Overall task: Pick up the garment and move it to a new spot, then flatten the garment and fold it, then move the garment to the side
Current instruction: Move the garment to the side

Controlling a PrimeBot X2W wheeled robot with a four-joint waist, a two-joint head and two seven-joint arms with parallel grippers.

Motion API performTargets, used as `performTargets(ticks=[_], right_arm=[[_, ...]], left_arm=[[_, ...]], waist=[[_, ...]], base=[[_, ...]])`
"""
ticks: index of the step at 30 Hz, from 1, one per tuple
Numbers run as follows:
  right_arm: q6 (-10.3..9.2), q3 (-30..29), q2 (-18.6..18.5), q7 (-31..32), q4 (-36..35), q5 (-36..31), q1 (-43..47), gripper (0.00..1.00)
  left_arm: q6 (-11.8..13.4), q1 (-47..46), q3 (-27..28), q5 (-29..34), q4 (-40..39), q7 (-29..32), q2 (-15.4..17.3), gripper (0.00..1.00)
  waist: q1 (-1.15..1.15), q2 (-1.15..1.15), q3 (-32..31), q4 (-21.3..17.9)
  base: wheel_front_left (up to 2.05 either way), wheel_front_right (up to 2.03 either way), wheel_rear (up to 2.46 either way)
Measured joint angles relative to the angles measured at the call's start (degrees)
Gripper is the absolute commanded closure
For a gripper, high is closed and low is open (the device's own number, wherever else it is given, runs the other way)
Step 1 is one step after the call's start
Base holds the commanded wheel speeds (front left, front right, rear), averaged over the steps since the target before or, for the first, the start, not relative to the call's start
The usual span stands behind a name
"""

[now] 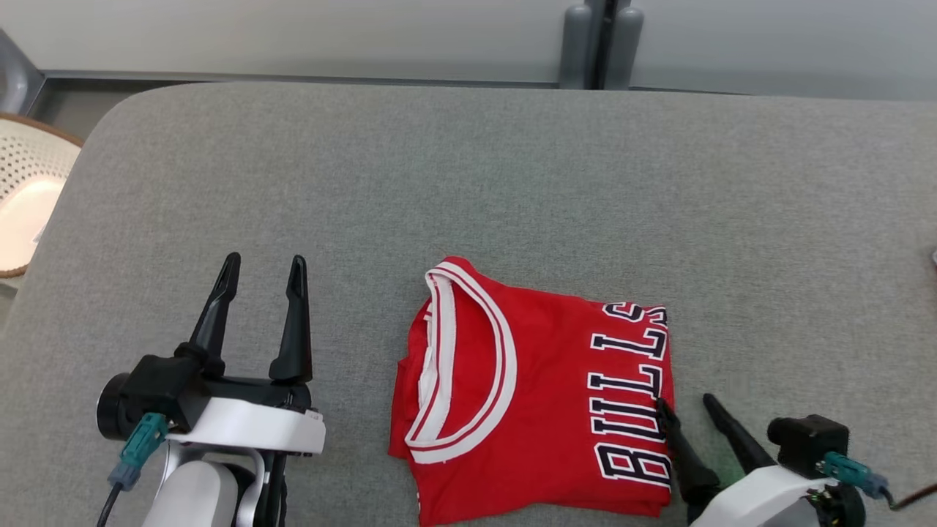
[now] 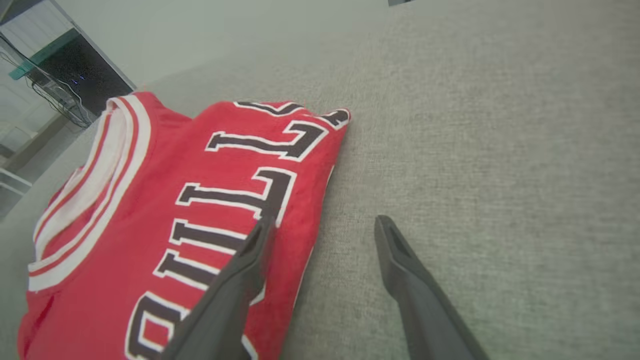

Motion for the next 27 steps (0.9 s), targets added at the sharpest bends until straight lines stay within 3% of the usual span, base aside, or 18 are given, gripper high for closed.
performTargets(ticks=[5, 6, 7, 8, 17, 27], right_arm=[[0.00, 5.12, -0.65, 1.70, 5.52, 3.52, -3.25, 0.00], [0.01, 5.73, -0.96, 1.97, 5.97, 3.89, -3.87, 0.29], [0.02, 6.13, -1.27, 2.41, 6.43, 4.57, -4.43, 0.80], [0.03, 6.45, -1.60, 2.66, 6.70, 4.90, -4.95, 1.00], [0.19, 8.46, -3.72, 1.62, 6.72, 3.50, -6.83, 1.00], [0.08, 4.15, -7.97, 0.41, 4.99, 2.37, -8.20, 1.00]], left_arm=[[-0.63, -2.17, -0.09, 0.31, 0.89, -0.53, -0.80, 0.00], [-0.68, -2.52, -0.10, 0.45, 1.05, -0.57, -1.00, 0.00], [-0.83, -2.76, -0.04, 0.48, 1.12, -0.58, -1.11, 0.00], [-0.83, -2.87, 0.03, 0.60, 1.22, -0.63, -1.20, 0.00], [-1.10, -3.63, 0.80, 2.47, 1.00, -0.81, -0.49, 0.00], [-1.09, -3.13, 0.24, 4.09, -2.85, -0.78, 0.66, 0.00]], waist=[[0.00, 0.00, 2.50, 1.97], [0.00, 0.00, 2.89, 2.26], [0.00, 0.00, 3.24, 2.48], [0.00, 0.00, 3.53, 2.66], [0.00, 0.00, 4.27, 1.24], [0.00, 0.00, 4.94, -6.88]], base=[[0.00, 0.00, 0.00], [0.00, 0.00, 0.00], [0.00, 0.00, 0.00], [0.00, 0.00, 0.00], [0.00, 0.00, 0.00], [0.00, 0.00, 0.00]])
